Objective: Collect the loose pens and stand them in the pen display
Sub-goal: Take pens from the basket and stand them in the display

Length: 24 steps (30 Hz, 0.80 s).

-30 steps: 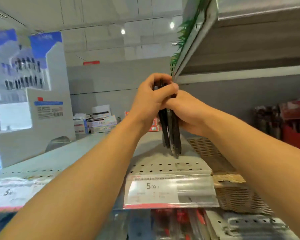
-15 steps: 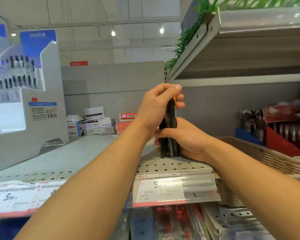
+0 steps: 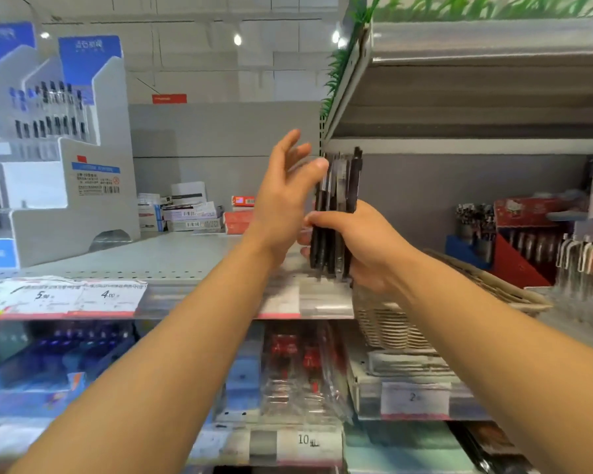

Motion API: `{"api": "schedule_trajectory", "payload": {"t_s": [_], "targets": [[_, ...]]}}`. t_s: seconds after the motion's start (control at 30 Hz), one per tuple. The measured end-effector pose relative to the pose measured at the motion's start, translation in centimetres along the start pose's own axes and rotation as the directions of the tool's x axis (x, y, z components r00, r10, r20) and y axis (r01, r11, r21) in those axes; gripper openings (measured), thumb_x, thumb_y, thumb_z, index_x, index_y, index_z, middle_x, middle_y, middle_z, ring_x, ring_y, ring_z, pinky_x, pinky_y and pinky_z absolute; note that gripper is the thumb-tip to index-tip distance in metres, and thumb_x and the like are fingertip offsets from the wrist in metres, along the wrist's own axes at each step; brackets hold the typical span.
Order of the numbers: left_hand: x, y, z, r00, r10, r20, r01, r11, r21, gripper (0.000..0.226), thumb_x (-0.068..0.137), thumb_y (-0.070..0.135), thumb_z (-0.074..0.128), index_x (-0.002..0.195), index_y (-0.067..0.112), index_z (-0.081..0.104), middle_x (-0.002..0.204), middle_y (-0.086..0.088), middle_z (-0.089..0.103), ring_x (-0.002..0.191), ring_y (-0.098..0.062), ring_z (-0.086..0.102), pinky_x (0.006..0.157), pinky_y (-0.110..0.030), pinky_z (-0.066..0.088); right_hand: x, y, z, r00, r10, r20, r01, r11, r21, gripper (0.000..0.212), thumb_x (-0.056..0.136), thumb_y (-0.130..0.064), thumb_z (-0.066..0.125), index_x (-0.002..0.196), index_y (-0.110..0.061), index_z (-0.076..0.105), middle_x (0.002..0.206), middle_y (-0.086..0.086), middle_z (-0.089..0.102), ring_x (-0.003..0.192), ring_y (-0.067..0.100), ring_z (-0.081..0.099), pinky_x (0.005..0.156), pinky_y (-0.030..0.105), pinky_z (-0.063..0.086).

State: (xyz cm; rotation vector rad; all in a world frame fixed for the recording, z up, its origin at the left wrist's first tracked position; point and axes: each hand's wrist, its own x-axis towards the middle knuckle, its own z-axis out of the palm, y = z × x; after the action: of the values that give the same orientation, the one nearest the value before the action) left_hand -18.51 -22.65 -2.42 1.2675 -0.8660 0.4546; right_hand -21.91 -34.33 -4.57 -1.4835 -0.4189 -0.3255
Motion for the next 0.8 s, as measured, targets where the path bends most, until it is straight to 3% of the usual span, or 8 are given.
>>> {"api": "schedule_trajectory", "payload": {"t_s": [0.17, 0.27, 0.33, 0.43, 0.5, 0.57, 0.63, 0.8], "targets": [[-9.1, 1.0, 4.2, 0.935, -0.127, -0.332, -0.003, 0.931, -0.364, 0.034, 0.085, 0.032, 0.058, 0.118, 0.024, 0.064, 0.122, 0.0, 0.066, 0.119, -0.017, 0.062, 0.104, -0.036, 0.046, -5.4, -1.0, -1.4, 0.997, 0.05, 0.061, -0.073, 0.874, 0.481, 0.048, 0.1, 0.0, 0.053, 0.06, -0.011, 0.078, 0.074, 0.009, 0.075, 0.074, 0.021, 0.076, 0.078, 0.044, 0.062], [-14.0, 0.9, 8.0, 0.837, -0.333, -0.435, 0.014, 0.807, -0.59, 0.03, 0.096, 0.031, 0.052, 0.118, 0.016, 0.066, 0.114, -0.005, 0.068, 0.115, -0.022, 0.063, 0.107, -0.04, 0.044, -9.2, 0.1, -1.9, 0.985, 0.12, 0.127, -0.173, 0.782, 0.599, 0.055, 0.1, -0.001, 0.05, 0.055, -0.013, 0.078, 0.075, 0.009, 0.076, 0.075, 0.019, 0.076, 0.085, 0.044, 0.059], [-16.7, 1.0, 9.6, 0.754, -0.421, -0.503, -0.054, 0.724, -0.688, 0.034, 0.099, 0.035, 0.048, 0.115, 0.012, 0.066, 0.111, -0.01, 0.068, 0.109, -0.025, 0.064, 0.106, -0.043, 0.047, -11.9, 1.9, -1.5, 0.971, 0.174, 0.164, -0.239, 0.722, 0.649, 0.049, 0.097, 0.001, 0.052, 0.058, -0.01, 0.079, 0.076, 0.011, 0.075, 0.073, 0.018, 0.076, 0.081, 0.042, 0.061], [-20.9, 1.3, 9.8, 0.63, -0.442, -0.639, -0.143, 0.743, -0.654, 0.042, 0.098, 0.043, 0.048, 0.11, 0.008, 0.066, 0.107, -0.014, 0.071, 0.111, -0.029, 0.067, 0.105, -0.045, 0.049, -16.5, 4.5, 0.3, 0.959, 0.19, 0.209, -0.283, 0.668, 0.688, 0.016, 0.077, 0.001, 0.066, 0.077, -0.01, 0.077, 0.08, 0.011, 0.075, 0.071, 0.019, 0.075, 0.078, 0.04, 0.062], [-24.2, 1.7, 9.2, 0.531, -0.468, -0.706, -0.118, 0.785, -0.609, 0.047, 0.097, 0.049, 0.047, 0.109, 0.009, 0.068, 0.109, -0.014, 0.072, 0.119, -0.031, 0.065, 0.108, -0.047, 0.046, -19.6, 6.6, 1.9, 0.953, 0.201, 0.225, -0.301, 0.685, 0.664, 0.025, 0.073, 0.002, 0.07, 0.093, -0.014, 0.071, 0.084, 0.011, 0.077, 0.075, 0.019, 0.076, 0.081, 0.036, 0.063], [-27.7, 2.6, 8.5, 0.439, -0.472, -0.764, -0.093, 0.823, -0.561, 0.05, 0.097, 0.053, 0.046, 0.108, 0.01, 0.07, 0.109, -0.012, 0.073, 0.116, -0.03, 0.066, 0.107, -0.047, 0.048, -22.4, 8.6, 3.7, 0.933, 0.215, 0.288, -0.347, 0.75, 0.563, 0.025, 0.082, 0.004, 0.07, 0.085, -0.019, 0.077, 0.081, 0.01, 0.078, 0.074, 0.018, 0.076, 0.075, 0.031, 0.062], [-31.0, 3.5, 7.5, 0.348, -0.448, -0.824, -0.104, 0.855, -0.508, 0.051, 0.098, 0.054, 0.044, 0.105, 0.01, 0.07, 0.102, -0.01, 0.074, 0.109, -0.03, 0.069, 0.102, -0.045, 0.052, -24.9, 9.7, 5.9, 0.896, 0.218, 0.386, -0.396, 0.786, 0.475, 0.023, 0.075, -0.006, 0.075, 0.077, -0.028, 0.08, 0.083, 0.007, 0.078, 0.08, 0.017, 0.076, 0.075, 0.028, 0.06], [-37.9, 6.4, 2.6, 0.117, -0.384, -0.916, -0.176, 0.9, -0.399, 0.052, 0.098, 0.055, 0.041, 0.103, 0.01, 0.066, 0.107, -0.016, 0.073, 0.119, -0.038, 0.063, 0.107, -0.05, 0.046, -29.7, 10.9, 13.2, 0.755, 0.27, 0.598, -0.569, 0.724, 0.391, 0.023, 0.068, -0.013, 0.071, 0.079, -0.031, 0.081, 0.088, 0.003, 0.079, 0.088, 0.019, 0.075, 0.084, 0.032, 0.06]]}}
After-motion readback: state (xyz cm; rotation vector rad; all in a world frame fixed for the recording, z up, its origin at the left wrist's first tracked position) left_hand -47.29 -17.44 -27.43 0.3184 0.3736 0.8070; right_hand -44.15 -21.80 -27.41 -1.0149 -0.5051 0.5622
